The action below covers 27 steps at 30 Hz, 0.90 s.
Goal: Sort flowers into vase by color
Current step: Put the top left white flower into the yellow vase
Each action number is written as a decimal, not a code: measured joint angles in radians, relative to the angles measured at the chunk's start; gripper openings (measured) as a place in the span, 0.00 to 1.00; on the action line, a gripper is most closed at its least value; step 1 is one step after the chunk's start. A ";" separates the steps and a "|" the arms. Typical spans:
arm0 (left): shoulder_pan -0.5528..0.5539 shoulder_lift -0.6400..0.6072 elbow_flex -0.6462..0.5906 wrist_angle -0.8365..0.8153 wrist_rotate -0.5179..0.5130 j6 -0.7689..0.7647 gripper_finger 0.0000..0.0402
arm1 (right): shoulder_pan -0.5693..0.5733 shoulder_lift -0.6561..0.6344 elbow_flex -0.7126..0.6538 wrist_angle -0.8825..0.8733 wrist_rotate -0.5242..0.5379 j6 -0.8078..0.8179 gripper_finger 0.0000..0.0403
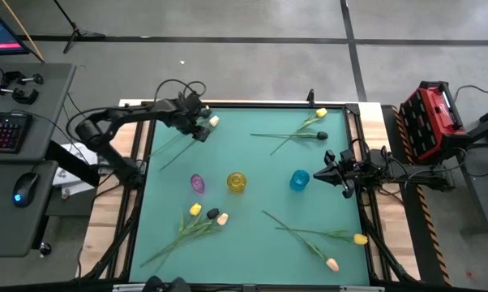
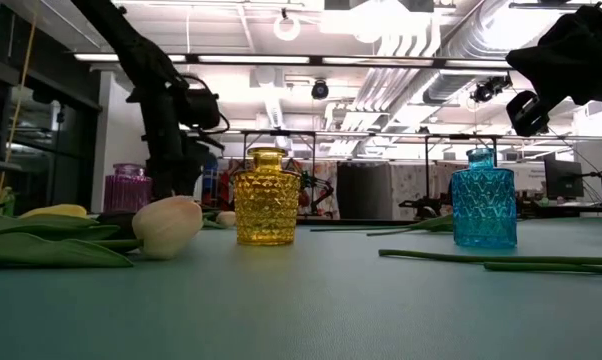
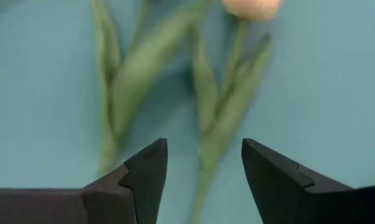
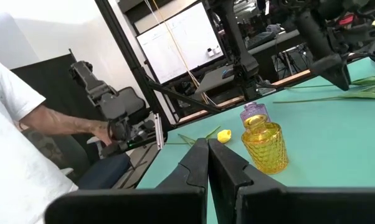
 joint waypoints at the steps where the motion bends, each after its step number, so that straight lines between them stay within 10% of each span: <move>1: -0.004 0.004 0.000 0.017 -0.004 0.001 0.49 | 0.000 0.000 0.000 0.000 0.000 0.000 0.00; 17: -0.091 0.163 0.011 0.054 -0.054 0.101 0.47 | 0.000 0.000 0.000 0.000 0.003 0.000 0.00; 27: -0.098 0.035 -0.008 0.059 -0.066 0.143 0.03 | 0.000 0.000 0.000 0.000 0.002 0.000 0.00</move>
